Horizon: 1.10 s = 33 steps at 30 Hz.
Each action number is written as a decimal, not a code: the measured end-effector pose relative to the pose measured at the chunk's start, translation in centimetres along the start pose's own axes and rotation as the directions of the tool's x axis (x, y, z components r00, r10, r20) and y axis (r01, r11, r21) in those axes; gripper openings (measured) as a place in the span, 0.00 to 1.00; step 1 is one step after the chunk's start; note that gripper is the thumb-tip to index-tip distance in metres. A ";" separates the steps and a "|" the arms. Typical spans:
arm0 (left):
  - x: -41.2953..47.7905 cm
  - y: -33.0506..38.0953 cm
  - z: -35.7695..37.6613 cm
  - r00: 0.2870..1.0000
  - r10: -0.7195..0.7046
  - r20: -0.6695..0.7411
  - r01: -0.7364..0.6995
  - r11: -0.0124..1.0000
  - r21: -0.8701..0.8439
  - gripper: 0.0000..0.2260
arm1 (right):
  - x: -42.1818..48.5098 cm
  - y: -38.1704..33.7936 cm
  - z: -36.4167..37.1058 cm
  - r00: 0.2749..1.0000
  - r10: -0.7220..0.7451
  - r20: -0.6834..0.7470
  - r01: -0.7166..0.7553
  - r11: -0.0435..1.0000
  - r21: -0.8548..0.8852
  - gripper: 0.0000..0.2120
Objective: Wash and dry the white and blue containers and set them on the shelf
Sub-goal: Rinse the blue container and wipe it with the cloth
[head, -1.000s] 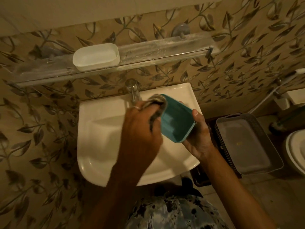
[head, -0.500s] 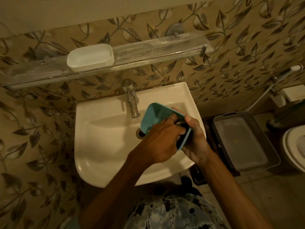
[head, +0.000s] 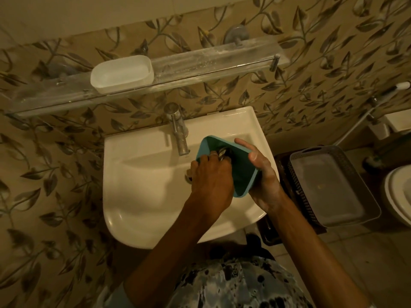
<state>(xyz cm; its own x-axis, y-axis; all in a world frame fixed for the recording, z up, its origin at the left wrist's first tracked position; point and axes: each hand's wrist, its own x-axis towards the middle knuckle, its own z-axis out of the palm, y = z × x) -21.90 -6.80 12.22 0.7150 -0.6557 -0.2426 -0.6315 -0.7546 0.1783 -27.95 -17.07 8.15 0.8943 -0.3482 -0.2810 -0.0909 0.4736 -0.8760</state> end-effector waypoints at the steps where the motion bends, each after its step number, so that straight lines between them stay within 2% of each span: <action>1: -0.1 -0.1 0.1 1.000 0.003 0.016 -0.003 1.000 -0.017 0.21 | 0.1 0.0 -0.1 1.000 -0.024 -0.001 0.024 0.999 -0.023 0.47; 5: -0.5 -0.1 -0.4 0.984 0.137 0.113 -0.125 0.987 -0.103 0.14 | 0.6 0.8 -0.3 0.997 -0.078 -0.007 0.077 0.996 -0.040 0.41; 8: -0.6 0.3 -1.3 0.947 0.267 0.177 -0.230 0.951 -0.204 0.09 | 0.8 0.9 -0.3 0.997 -0.079 -0.009 0.079 0.996 0.039 0.44; 12: -0.1 0.0 -1.6 0.936 0.296 0.189 -0.214 0.906 -0.365 0.13 | 1.2 0.7 -0.7 0.993 -0.109 -0.038 0.110 0.993 0.044 0.37; 15: 0.0 0.7 -0.8 0.980 0.197 0.035 -0.181 0.946 -0.267 0.12 | 1.4 0.4 -0.5 0.996 -0.089 -0.027 0.090 0.995 0.040 0.45; 18: 0.8 0.7 -0.6 0.998 -0.002 -0.060 -0.003 0.997 -0.078 0.19 | 1.2 0.2 0.0 0.997 -0.082 0.014 0.082 0.996 0.032 0.50; 21: 1.8 -0.1 -1.3 0.990 -0.101 -0.102 0.091 0.991 -0.103 0.21 | 1.1 0.3 0.5 0.994 -0.107 0.009 0.107 0.993 0.044 0.52; 23: 1.7 0.3 -1.6 0.990 -0.071 -0.119 0.058 0.992 -0.111 0.24 | 1.2 0.1 0.4 0.993 -0.115 -0.001 0.115 0.992 0.047 0.52; 28: 0.1 2.4 -1.7 0.963 0.232 -0.135 -0.254 0.951 -0.176 0.21 | 1.4 -0.9 -0.3 0.995 -0.096 0.041 0.090 0.989 0.118 0.50; 31: -0.1 2.4 -1.7 0.951 0.267 -0.154 -0.287 0.949 -0.129 0.21 | 1.3 -1.0 -0.3 0.995 -0.088 0.052 0.081 0.991 0.109 0.51; 33: -0.3 2.4 -1.6 0.949 0.262 -0.174 -0.271 0.962 -0.030 0.24 | 1.2 -1.0 0.0 0.995 -0.078 0.060 0.070 0.989 0.129 0.53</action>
<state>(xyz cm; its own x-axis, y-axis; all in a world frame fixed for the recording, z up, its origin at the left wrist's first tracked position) -23.11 -8.48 14.26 0.5655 -0.8246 -0.0178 -0.7924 -0.5492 0.2657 -26.82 -18.00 8.69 0.9233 -0.3352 -0.1877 0.0292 0.5485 -0.8357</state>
